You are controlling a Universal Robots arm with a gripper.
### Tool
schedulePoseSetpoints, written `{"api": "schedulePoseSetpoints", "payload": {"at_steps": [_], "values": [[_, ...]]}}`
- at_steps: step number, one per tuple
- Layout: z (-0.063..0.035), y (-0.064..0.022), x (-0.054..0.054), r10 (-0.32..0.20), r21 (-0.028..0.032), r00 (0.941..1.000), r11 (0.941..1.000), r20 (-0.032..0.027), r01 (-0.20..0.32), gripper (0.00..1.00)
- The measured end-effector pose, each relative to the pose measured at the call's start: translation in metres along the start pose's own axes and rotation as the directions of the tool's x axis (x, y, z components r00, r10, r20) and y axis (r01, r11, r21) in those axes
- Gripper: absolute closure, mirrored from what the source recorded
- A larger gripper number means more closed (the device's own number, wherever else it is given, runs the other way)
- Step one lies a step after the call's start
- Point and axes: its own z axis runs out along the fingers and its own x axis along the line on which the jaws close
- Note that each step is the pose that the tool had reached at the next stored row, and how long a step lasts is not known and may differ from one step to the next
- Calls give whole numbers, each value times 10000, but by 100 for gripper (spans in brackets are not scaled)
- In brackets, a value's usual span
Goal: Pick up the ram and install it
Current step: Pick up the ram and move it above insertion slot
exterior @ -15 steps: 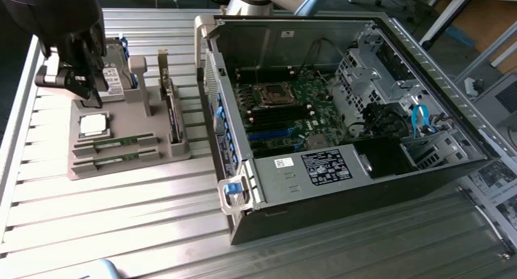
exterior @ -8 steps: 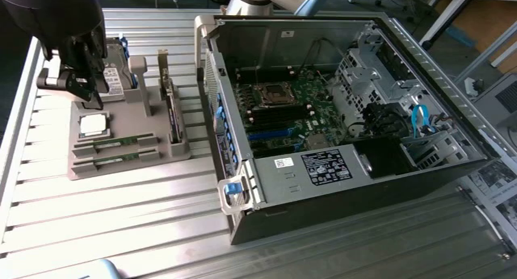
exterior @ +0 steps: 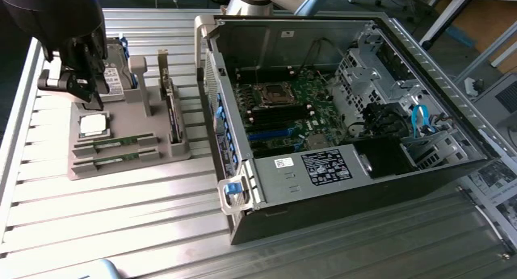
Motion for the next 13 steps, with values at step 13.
{"api": "schedulePoseSetpoints", "payload": {"at_steps": [13], "values": [[52,-1,1,0,0,10000,10000,-1,0,64]]}}
